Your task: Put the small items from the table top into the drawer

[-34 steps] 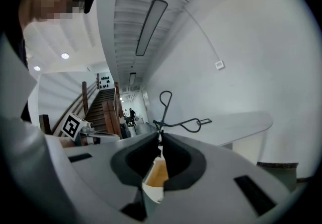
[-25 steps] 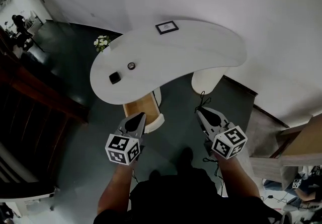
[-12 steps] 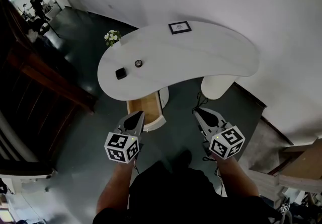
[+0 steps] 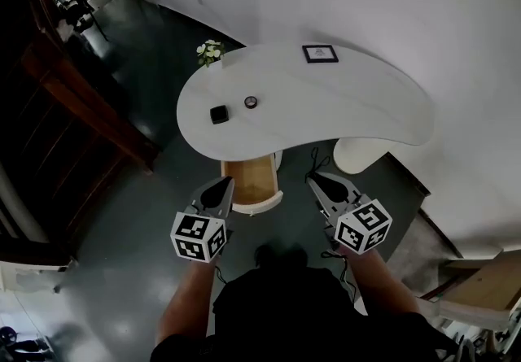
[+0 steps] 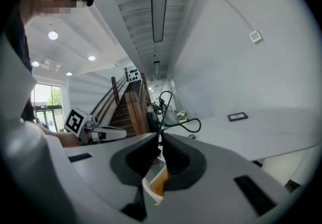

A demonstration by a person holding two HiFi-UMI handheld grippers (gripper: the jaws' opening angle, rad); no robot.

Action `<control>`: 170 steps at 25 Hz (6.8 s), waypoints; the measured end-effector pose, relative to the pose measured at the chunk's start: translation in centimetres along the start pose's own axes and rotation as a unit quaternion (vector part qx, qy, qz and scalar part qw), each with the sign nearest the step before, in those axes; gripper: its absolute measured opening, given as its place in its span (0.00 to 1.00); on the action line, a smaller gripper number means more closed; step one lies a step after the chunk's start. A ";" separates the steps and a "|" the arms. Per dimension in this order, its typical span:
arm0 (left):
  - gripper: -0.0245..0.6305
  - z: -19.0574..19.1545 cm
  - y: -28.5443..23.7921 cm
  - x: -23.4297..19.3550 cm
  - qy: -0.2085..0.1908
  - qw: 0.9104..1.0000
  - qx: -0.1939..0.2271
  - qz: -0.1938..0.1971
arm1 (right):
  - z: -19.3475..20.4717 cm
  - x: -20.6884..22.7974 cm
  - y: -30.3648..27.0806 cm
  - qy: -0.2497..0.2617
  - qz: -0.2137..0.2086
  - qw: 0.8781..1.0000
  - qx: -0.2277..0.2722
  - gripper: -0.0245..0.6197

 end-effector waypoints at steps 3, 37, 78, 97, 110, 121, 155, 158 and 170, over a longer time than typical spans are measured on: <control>0.05 1.1 0.7 -1.8 0.007 1.000 0.006 -0.004 | 0.1 -1.0 -2.2 0.005 -0.004 1.000 -0.005 0.10; 0.05 13.7 -3.1 -7.0 0.130 0.986 -0.065 -0.080 | 15.1 1.7 -18.1 0.173 -0.134 0.930 -0.295 0.10; 0.05 24.6 -5.0 -8.8 0.189 0.969 -0.112 -0.111 | 37.5 8.8 -29.9 0.355 -0.219 0.686 -0.596 0.10; 0.05 24.8 -1.9 -8.5 0.184 0.972 -0.114 -0.097 | 36.4 7.4 -30.2 0.338 -0.174 0.725 -0.574 0.12; 0.05 17.8 2.2 -9.1 0.155 0.983 -0.066 -0.068 | 23.7 1.0 -23.0 0.257 -0.048 0.871 -0.415 0.12; 0.05 12.0 2.0 -8.1 0.125 0.987 -0.055 -0.079 | 17.6 -0.6 -17.4 0.184 -0.089 0.918 -0.340 0.08; 0.05 -5.4 5.6 4.7 -0.007 0.976 0.034 -0.217 | -2.7 1.1 -3.3 0.085 -0.289 0.950 -0.084 0.05; 0.05 -5.8 6.8 3.7 -0.001 0.972 0.043 -0.233 | -3.7 -0.2 -3.3 0.099 -0.294 0.948 -0.075 0.05; 0.05 -6.7 12.7 0.1 0.016 0.963 0.089 -0.253 | -7.4 -6.0 -4.5 0.149 -0.277 0.949 -0.025 0.05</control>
Point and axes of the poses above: the fingertips, and each gripper's own axes: y backward along the fingers, x to its right, z out of its underside, the point moved 4 cm from there along y, backward along the fingers, and after that the axes turned 10 degrees about -y, right-handed, at the moved point
